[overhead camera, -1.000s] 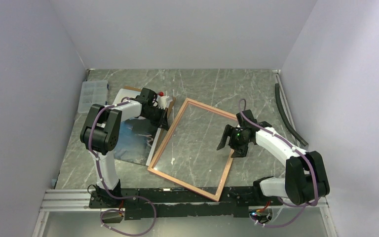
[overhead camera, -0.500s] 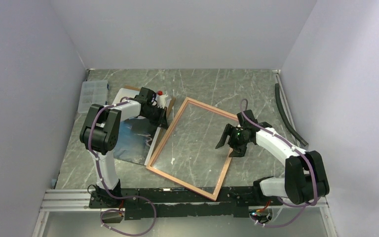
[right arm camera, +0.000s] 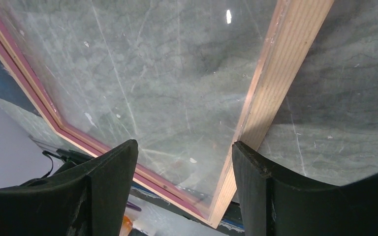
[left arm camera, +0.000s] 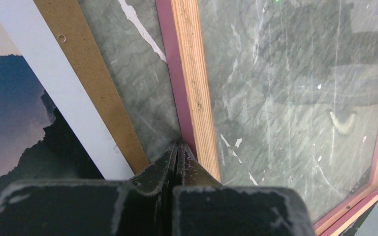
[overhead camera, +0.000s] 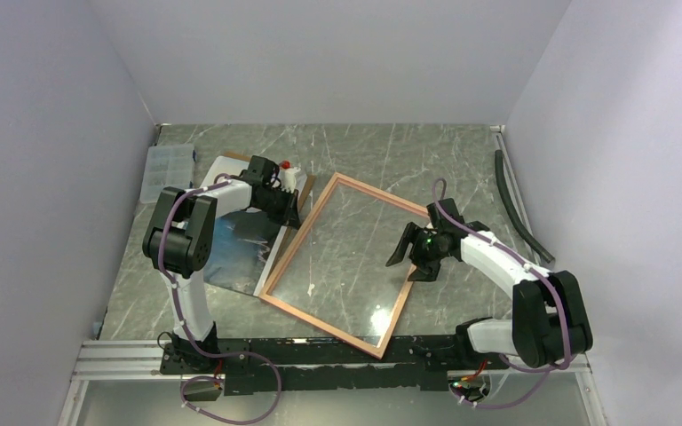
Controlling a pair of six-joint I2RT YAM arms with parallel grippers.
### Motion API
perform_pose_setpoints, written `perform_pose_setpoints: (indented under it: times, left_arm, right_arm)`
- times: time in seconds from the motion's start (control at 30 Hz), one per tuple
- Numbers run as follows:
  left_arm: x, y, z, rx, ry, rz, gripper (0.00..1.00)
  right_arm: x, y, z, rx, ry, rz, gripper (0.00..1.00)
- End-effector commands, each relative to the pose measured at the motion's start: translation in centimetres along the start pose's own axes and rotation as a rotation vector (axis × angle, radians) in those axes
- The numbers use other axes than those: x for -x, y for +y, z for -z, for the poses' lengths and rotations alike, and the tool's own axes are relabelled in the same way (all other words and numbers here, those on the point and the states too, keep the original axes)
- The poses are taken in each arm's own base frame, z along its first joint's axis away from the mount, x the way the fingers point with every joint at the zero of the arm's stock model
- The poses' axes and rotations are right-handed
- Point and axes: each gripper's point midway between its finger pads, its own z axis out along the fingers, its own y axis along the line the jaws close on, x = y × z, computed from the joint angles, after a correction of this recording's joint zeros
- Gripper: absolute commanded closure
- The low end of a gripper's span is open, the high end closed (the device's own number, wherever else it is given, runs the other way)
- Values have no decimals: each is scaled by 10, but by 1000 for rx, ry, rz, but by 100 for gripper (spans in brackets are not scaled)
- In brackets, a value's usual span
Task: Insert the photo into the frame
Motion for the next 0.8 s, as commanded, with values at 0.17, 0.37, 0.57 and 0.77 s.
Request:
perform_pose_setpoints:
  times: [0.17, 0.37, 0.57, 0.77]
  left_arm:
    - [-13, -37, -7, -122, 48, 0, 97]
    - [-13, -39, -6, -125, 47, -1, 97]
    - [-11, -41, -3, -123, 44, -7, 97]
    - [-12, -42, -2, -123, 44, -10, 97]
  right_arm:
    - [53, 38, -15, 102, -201, 153, 30]
    - [75, 33, -14, 10, -247, 191, 29]
    - [94, 27, -26, -38, -231, 177, 29]
    - [105, 24, -34, -84, -216, 186, 30]
